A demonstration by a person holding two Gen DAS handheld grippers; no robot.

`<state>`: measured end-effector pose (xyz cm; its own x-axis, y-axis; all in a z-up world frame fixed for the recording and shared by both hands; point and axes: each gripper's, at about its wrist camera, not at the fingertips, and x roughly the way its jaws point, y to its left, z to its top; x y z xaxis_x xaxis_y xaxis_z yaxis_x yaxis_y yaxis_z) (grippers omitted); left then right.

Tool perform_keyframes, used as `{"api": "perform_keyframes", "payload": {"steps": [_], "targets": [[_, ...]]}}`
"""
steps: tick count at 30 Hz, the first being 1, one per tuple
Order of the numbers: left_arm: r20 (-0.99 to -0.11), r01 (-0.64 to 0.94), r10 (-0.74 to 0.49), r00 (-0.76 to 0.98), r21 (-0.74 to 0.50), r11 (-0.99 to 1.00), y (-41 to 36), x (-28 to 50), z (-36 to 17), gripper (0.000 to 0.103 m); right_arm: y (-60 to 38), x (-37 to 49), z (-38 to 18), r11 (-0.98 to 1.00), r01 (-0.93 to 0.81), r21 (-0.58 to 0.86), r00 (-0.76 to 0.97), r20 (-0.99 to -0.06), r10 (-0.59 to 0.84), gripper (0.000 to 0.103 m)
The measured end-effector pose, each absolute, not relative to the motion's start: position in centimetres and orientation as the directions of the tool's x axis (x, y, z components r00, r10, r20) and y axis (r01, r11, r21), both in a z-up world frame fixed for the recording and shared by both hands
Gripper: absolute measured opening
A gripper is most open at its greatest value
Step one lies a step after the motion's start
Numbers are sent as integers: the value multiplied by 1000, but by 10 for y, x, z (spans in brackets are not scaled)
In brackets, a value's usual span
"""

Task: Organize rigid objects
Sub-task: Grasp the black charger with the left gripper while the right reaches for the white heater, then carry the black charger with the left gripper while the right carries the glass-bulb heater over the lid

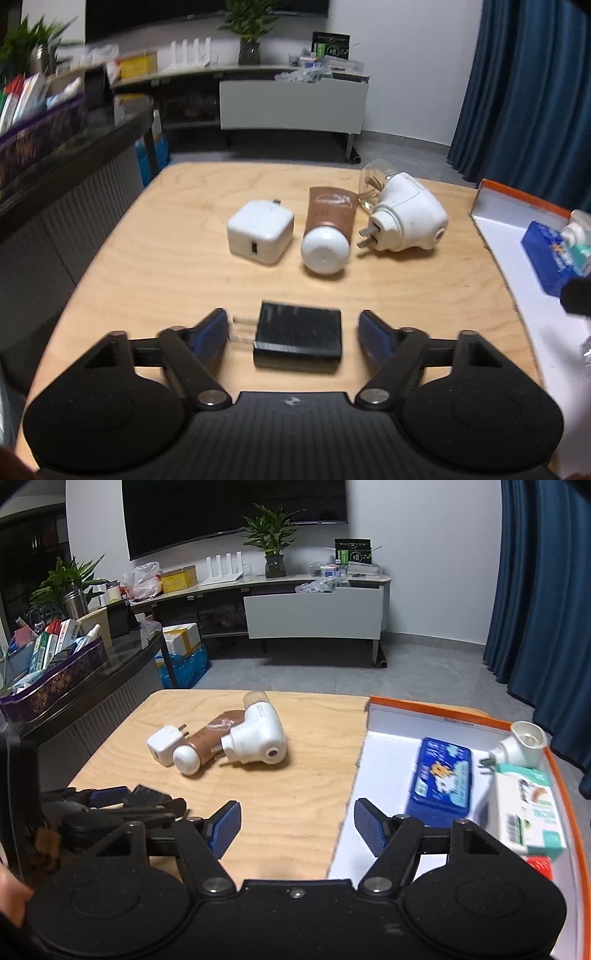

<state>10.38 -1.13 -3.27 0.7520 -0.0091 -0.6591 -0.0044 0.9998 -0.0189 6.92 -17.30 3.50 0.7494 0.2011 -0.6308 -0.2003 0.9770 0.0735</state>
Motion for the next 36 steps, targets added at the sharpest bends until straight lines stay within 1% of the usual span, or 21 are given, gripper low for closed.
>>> {"api": "perform_keyframes", "payload": {"steps": [1, 4, 6, 7, 9, 13, 15, 17, 19, 20, 21, 22, 23, 28, 33, 36], "targets": [[-655, 3, -5, 756, -4, 1000, -12, 105, -32, 61, -171, 76, 34, 976, -203, 78, 745, -634, 206, 81], [-651, 26, -30, 759, -16, 1000, -8, 102, -31, 61, -163, 99, 31, 968, -227, 105, 724, -647, 240, 81], [-655, 24, -39, 755, -32, 999, -4, 99, -29, 61, -156, 119, 27, 961, -241, 133, 701, -661, 267, 85], [-658, 25, -54, 751, -53, 998, -1, 97, -28, 61, -152, 130, 26, 958, -242, 151, 690, -668, 279, 85], [-661, 25, -77, 746, -87, 996, 2, 94, -27, 61, -145, 153, 24, 959, -230, 167, 682, -675, 282, 88], [-651, 27, -92, 753, -110, 994, 8, 85, -24, 61, -135, 203, 16, 952, -162, 262, 644, -702, 303, 89], [-648, 18, -96, 756, -127, 992, 10, 84, -23, 61, -126, 225, 8, 952, -138, 272, 621, -725, 297, 89], [-649, 9, -98, 754, -138, 990, 12, 85, -23, 61, -116, 240, 0, 964, -126, 236, 602, -754, 263, 89], [-647, -1, -95, 757, -147, 989, 14, 87, -22, 61, -108, 252, -11, 973, -121, 198, 571, -787, 231, 80], [-648, -4, -96, 756, -151, 988, 15, 88, -23, 61, -104, 252, -13, 977, -130, 170, 585, -782, 214, 74], [-650, -9, -93, 755, -152, 988, 16, 89, -23, 61, -101, 251, -14, 981, -142, 130, 594, -782, 189, 64], [-649, -14, -89, 756, -152, 988, 17, 89, -23, 61, -100, 250, -14, 982, -150, 116, 596, -782, 183, 58], [-648, -18, -86, 757, -152, 988, 17, 88, -22, 61, -101, 247, -13, 983, -147, 107, 600, -781, 175, 56], [-641, -25, -86, 763, -162, 986, 14, 84, -15, 61, -120, 207, -6, 984, -152, 89, 648, -743, 168, 50], [-618, 3, -111, 778, -174, 985, -1, 73, 0, 61, -147, 154, 32, 980, -155, 123, 707, -680, 197, 48], [-597, 40, -139, 790, -176, 984, -17, 64, 13, 61, -169, 121, 57, 977, -148, 151, 751, -626, 210, 48]]}}
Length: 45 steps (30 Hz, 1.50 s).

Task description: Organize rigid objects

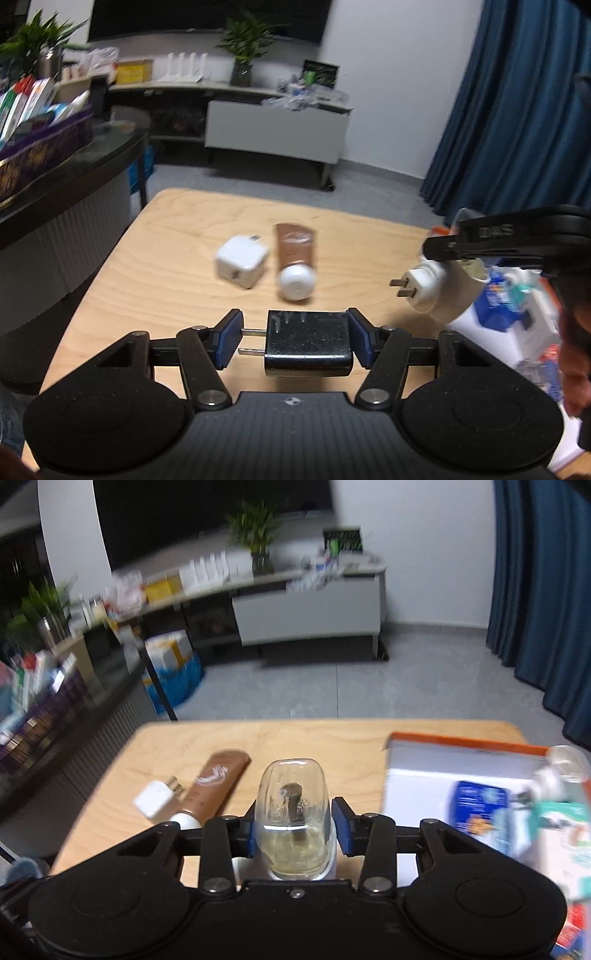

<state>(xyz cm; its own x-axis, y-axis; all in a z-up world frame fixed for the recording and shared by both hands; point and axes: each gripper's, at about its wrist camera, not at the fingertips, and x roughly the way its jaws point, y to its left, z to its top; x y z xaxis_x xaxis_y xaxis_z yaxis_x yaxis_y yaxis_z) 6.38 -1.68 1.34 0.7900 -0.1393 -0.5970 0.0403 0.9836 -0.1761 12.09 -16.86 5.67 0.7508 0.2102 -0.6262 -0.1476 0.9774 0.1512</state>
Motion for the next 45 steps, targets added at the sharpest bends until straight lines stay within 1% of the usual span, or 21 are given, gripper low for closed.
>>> {"api": "perform_keyframes", "payload": {"steps": [5, 9, 14, 17, 20, 33, 45], "targets": [[-571, 114, -203, 795, -189, 975, -50, 51, 32, 61, -219, 64, 91, 982, -85, 170, 820, -548, 166, 48], [-560, 193, -271, 783, -195, 962, -84, 47, 44, 61, -265, 23, 109, 990, -6, 144, 857, -509, 79, 48], [-547, 270, -333, 768, -195, 943, -126, 45, 51, 61, -309, -11, 113, 990, 92, 109, 867, -498, -26, 48], [-556, 299, -359, 750, -199, 933, -148, 47, 51, 61, -325, -22, 109, 985, 122, 123, 866, -499, -45, 48], [-570, 314, -364, 737, -189, 931, -163, 47, 49, 61, -332, -27, 102, 986, 138, 94, 865, -497, -74, 48], [-614, 299, -332, 716, -160, 941, -184, 41, 39, 61, -339, -33, 72, 989, 113, 100, 840, -542, -41, 48], [-622, 269, -301, 723, -147, 952, -181, 43, 38, 61, -322, -36, 60, 993, 79, 86, 813, -583, -14, 48]]}}
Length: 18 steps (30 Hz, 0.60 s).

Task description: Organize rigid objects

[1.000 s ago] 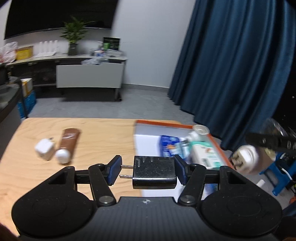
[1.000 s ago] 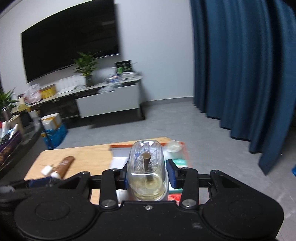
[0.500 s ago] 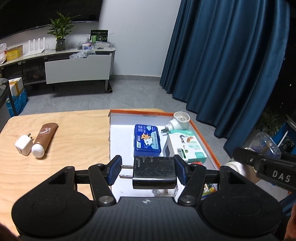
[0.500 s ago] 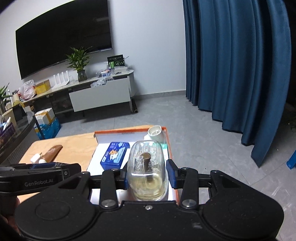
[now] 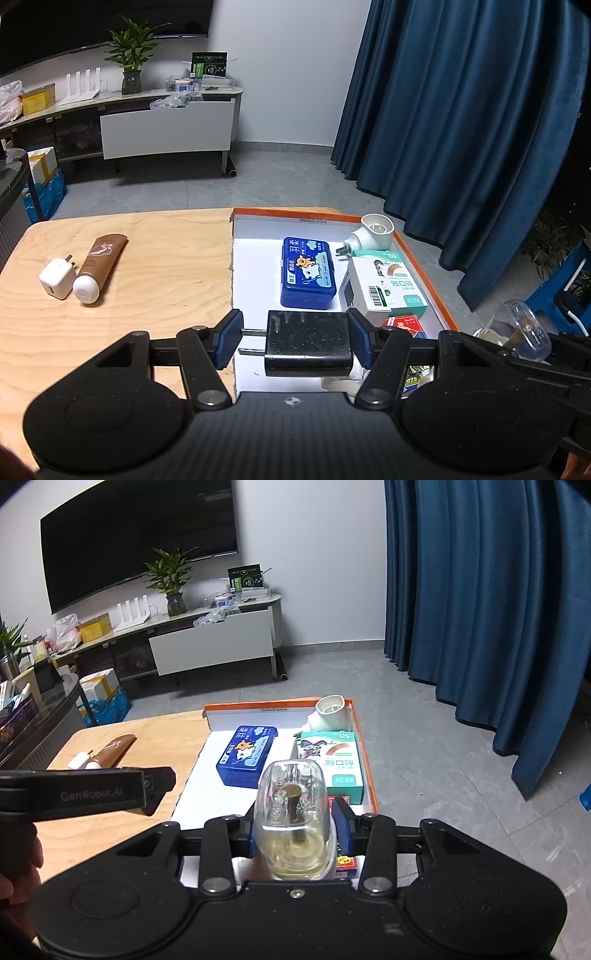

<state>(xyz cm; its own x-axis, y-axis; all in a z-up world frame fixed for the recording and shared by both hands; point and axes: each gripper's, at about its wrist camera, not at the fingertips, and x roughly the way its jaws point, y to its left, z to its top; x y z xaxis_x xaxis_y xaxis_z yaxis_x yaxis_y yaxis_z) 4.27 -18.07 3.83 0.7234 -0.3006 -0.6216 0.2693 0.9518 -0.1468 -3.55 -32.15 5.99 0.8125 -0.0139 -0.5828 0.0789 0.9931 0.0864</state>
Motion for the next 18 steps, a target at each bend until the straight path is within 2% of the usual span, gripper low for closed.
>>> {"api": "perform_keyframes", "payload": {"steps": [18], "targets": [[-623, 252, -293, 725, -156, 955, -175, 44, 36, 61, -309, -33, 50, 996, 49, 75, 776, -631, 10, 48]]}}
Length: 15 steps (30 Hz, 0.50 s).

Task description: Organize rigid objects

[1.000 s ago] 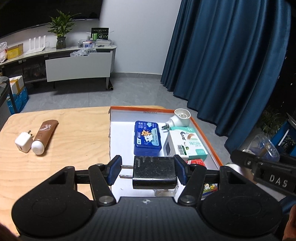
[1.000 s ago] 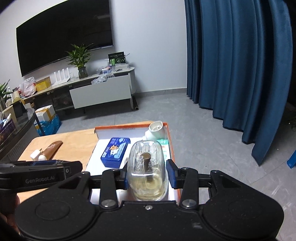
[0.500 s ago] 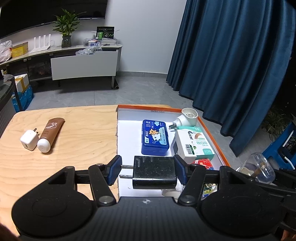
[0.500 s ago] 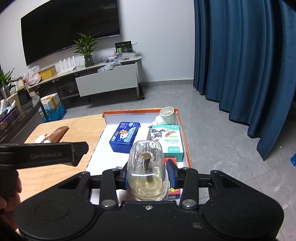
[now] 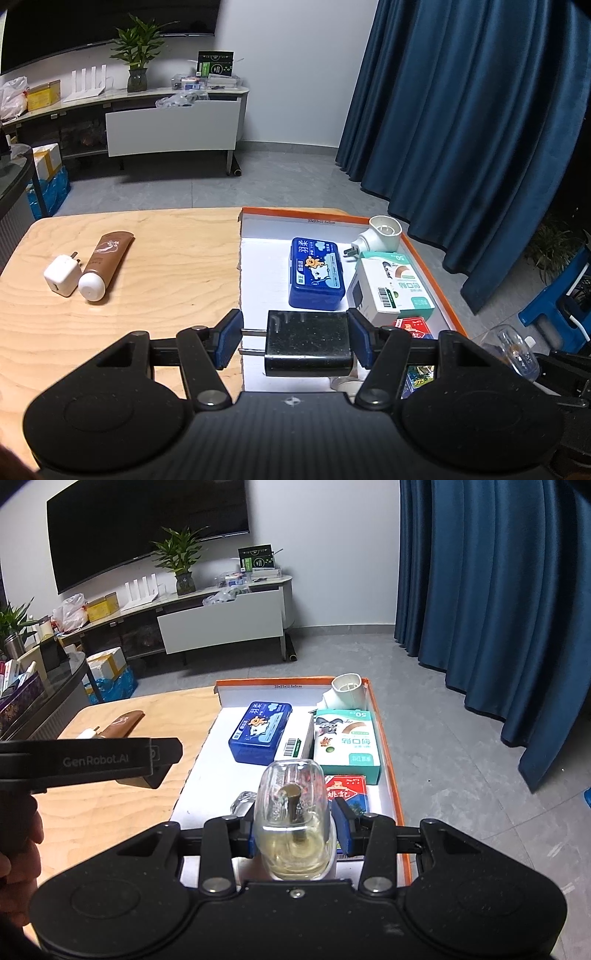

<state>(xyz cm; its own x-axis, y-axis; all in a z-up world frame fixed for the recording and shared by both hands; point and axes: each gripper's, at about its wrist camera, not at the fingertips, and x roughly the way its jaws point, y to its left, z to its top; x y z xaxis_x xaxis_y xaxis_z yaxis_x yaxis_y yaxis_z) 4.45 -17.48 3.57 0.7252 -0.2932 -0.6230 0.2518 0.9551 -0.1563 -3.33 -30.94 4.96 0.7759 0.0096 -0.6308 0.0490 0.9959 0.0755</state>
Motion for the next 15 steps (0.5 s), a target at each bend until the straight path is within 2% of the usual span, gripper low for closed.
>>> {"api": "perform_keyframes", "payload": {"steps": [15], "targets": [[-624, 244, -291, 725, -162, 956, -173, 46, 35, 61, -307, -31, 48, 996, 41, 76, 771, -636, 16, 48]]}}
